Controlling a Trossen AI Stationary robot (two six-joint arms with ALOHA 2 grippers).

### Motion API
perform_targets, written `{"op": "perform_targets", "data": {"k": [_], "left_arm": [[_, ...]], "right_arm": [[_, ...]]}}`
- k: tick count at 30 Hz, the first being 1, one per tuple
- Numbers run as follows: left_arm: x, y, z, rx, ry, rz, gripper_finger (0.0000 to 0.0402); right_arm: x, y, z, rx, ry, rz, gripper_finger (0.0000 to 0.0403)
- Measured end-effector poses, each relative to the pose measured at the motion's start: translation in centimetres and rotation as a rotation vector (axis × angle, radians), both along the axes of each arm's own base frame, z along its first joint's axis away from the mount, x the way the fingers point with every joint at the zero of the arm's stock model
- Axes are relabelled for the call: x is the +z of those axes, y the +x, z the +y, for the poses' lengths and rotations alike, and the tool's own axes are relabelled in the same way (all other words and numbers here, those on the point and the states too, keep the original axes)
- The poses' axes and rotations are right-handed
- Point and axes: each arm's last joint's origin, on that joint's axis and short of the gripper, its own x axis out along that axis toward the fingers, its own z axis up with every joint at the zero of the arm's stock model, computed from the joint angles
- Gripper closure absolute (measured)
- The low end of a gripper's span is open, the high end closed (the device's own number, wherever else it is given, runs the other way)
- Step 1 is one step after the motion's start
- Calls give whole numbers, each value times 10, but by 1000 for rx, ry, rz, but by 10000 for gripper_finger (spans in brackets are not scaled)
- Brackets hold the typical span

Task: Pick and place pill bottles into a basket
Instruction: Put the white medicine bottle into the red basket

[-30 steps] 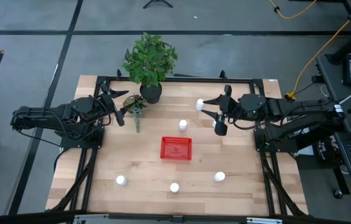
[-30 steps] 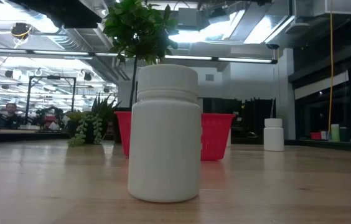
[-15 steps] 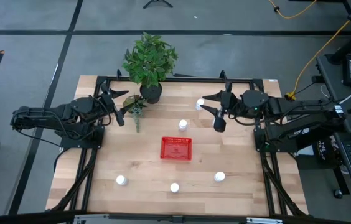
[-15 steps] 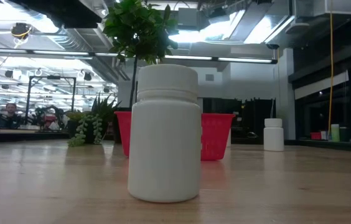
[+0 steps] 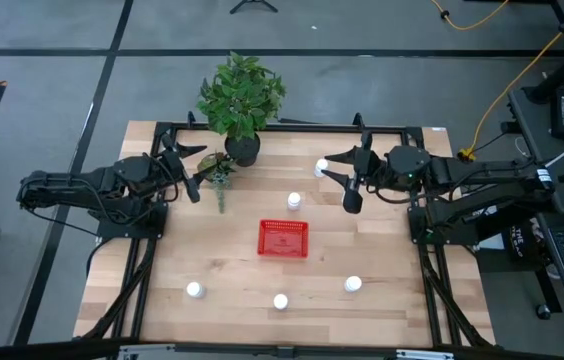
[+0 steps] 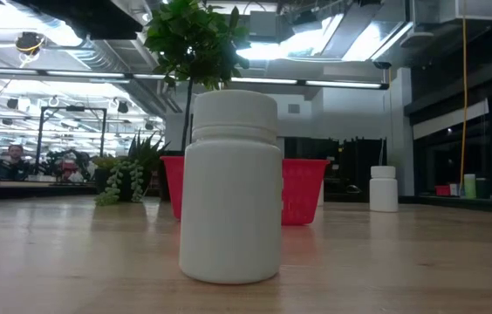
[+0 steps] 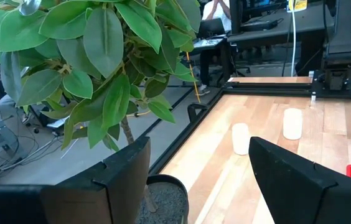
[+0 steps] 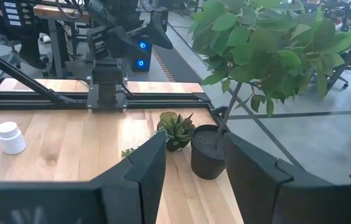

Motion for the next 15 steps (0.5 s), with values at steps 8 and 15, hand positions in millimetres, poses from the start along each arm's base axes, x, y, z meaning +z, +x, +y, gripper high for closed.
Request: {"op": "perform_targets", "data": {"k": [8,15], "left_arm": [[0,0,0,0,0,0,135],[0,0,0,0,0,0,135]], "right_arm": [[-1,0,0,-1,4,8,240],[-3,-1,0,-7,28,20,240]]}}
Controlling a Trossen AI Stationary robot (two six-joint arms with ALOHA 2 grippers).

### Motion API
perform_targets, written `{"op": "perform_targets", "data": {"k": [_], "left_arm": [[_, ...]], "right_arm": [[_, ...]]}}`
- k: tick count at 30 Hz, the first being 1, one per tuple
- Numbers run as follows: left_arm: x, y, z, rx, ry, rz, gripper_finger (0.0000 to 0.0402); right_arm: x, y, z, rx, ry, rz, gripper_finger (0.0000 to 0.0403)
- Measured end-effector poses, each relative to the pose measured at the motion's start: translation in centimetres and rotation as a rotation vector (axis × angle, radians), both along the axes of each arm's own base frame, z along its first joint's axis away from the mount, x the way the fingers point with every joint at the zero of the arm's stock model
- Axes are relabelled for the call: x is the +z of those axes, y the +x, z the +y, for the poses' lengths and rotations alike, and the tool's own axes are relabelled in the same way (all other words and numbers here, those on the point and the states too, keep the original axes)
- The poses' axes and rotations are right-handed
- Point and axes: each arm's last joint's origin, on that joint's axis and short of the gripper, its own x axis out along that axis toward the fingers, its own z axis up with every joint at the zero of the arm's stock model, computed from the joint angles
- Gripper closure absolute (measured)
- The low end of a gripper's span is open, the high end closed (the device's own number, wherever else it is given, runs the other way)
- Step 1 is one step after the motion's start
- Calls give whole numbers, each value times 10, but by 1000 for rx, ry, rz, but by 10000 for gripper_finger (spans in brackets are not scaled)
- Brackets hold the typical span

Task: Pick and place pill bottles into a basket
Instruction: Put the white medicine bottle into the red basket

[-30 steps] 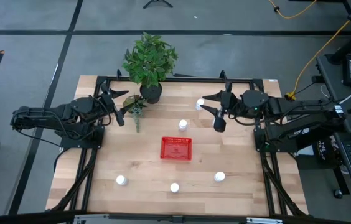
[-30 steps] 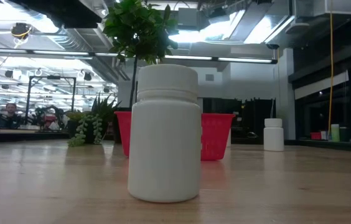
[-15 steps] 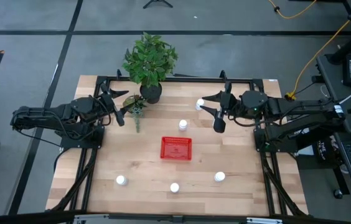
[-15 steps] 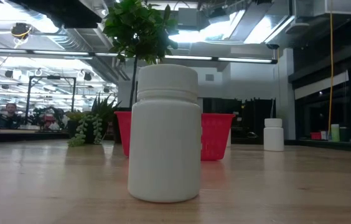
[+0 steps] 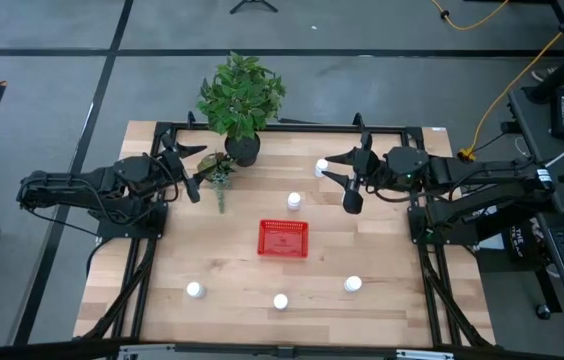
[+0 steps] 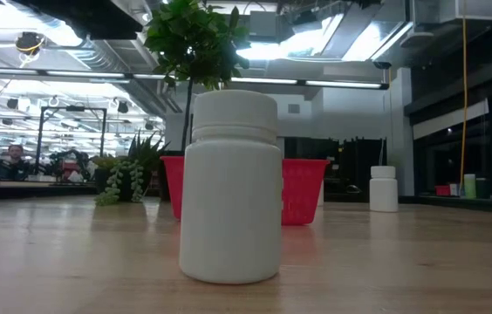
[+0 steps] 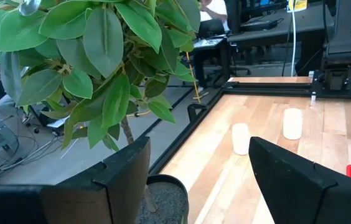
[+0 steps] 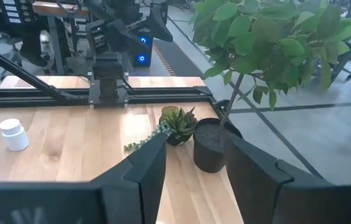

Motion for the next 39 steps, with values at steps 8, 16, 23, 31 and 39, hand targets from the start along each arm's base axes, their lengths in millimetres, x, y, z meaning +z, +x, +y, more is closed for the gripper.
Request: {"op": "perform_targets", "data": {"k": [8,16,23,31,39], "left_arm": [[0,0,0,0,0,-1,135],[0,0,0,0,0,0,135],[0,0,0,0,0,-1,135],[0,0,0,0,0,-1,135],[0,0,0,0,0,0,135]], "right_arm": [[0,0,0,0,2,0,240],[0,0,0,1,-2,1,240],[0,0,0,-1,2,0,240],[0,0,-4,-15,-1,3,240],[-7,-2,-12,-58,21,70,240]]}}
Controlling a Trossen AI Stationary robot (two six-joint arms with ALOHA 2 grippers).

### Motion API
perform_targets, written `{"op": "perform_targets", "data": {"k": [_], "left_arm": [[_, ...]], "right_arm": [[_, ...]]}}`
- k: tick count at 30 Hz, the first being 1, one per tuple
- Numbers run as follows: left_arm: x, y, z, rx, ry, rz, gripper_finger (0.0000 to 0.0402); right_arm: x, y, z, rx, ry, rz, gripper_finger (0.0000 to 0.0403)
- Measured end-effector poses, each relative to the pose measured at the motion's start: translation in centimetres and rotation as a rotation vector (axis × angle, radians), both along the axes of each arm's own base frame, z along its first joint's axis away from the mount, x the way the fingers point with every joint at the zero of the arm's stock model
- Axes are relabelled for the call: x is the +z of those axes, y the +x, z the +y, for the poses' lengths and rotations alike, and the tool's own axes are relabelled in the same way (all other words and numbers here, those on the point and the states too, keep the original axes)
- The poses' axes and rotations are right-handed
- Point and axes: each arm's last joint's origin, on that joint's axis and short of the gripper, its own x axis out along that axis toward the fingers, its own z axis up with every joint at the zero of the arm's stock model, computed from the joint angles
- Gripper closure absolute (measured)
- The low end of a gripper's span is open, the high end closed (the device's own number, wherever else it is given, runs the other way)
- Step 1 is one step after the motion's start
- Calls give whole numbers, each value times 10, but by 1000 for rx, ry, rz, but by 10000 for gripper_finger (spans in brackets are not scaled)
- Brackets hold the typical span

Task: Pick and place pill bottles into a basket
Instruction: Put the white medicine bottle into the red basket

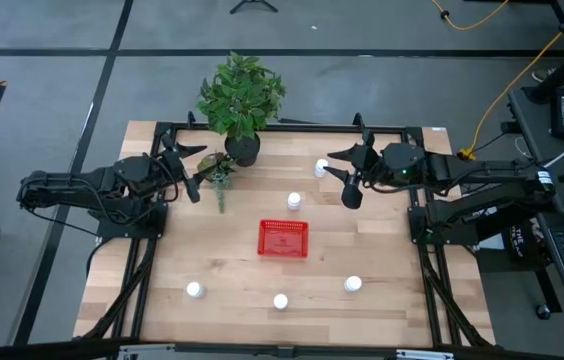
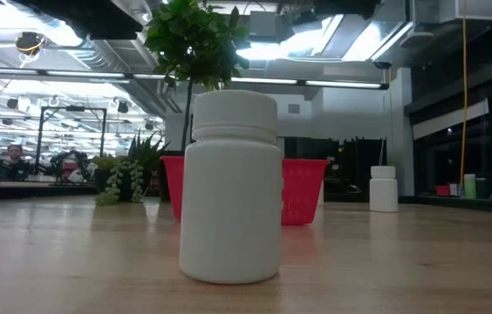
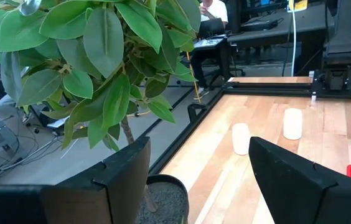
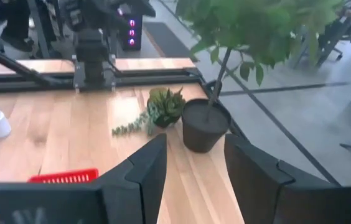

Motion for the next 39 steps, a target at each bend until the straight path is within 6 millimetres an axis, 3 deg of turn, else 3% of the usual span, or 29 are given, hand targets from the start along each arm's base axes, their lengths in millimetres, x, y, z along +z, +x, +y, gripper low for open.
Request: {"op": "perform_targets", "data": {"k": [5,11,18,27,31,39], "left_arm": [[0,0,0,0,0,-1,135],[0,0,0,0,0,0,135],[0,0,0,0,0,0,135],[0,0,0,0,0,0,135],[0,0,0,0,0,0,135],[0,0,0,0,0,0,135]], "right_arm": [[-8,-4,-7,-41,42,77,240],[-28,-16,-19,-7,216,283,229],[-40,-28,-30,-4,247,457,152],[-52,-39,-41,-137,389,567,60],[-63,-34,-43,-196,461,643,50],[-104,-4,-53,-328,589,808,50]]}}
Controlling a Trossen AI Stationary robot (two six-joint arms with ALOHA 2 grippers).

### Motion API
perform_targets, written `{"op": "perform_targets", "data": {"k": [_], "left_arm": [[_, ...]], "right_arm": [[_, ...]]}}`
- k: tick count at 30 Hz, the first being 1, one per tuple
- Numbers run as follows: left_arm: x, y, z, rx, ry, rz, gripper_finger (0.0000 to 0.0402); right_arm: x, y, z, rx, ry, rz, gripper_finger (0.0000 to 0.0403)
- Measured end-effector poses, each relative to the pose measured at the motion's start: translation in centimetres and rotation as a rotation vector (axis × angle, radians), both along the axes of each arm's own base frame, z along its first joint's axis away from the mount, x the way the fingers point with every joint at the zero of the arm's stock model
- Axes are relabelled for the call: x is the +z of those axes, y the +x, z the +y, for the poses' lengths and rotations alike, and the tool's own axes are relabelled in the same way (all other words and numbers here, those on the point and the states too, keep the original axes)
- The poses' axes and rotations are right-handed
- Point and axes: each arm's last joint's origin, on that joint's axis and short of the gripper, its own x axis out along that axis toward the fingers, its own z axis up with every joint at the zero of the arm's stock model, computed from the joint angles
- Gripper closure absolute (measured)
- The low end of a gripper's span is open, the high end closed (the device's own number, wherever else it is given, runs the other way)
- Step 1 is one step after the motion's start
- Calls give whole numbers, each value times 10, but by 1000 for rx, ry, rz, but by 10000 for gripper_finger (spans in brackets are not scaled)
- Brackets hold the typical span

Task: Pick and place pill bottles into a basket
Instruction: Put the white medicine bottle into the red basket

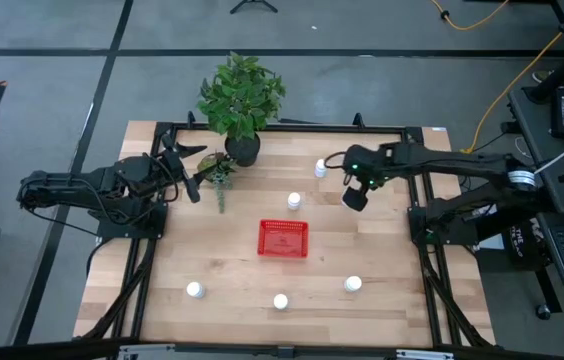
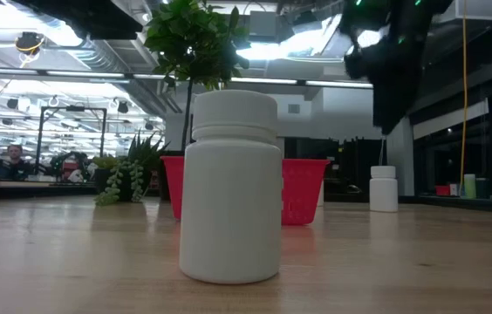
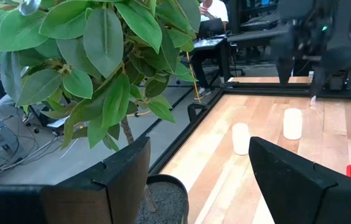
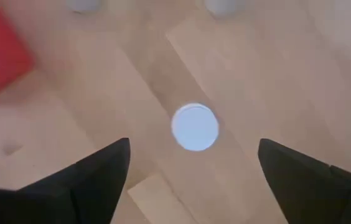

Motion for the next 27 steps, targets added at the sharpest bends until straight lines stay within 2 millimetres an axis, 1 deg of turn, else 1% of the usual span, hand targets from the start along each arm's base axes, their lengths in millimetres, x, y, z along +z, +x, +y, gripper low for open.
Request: {"op": "perform_targets", "data": {"k": [4,12,16,23,27], "left_arm": [[0,0,0,0,0,0,135],[0,0,0,0,0,0,135],[0,0,0,0,0,0,135],[0,0,0,0,0,0,135],[0,0,0,0,0,-1,135]], "right_arm": [[-17,9,-8,-63,48,62,50],[-29,14,-14,-134,75,105,50],[-37,19,-16,-132,79,125,50],[-59,31,-20,-98,89,186,50],[-69,35,-20,-92,115,206,54]]}}
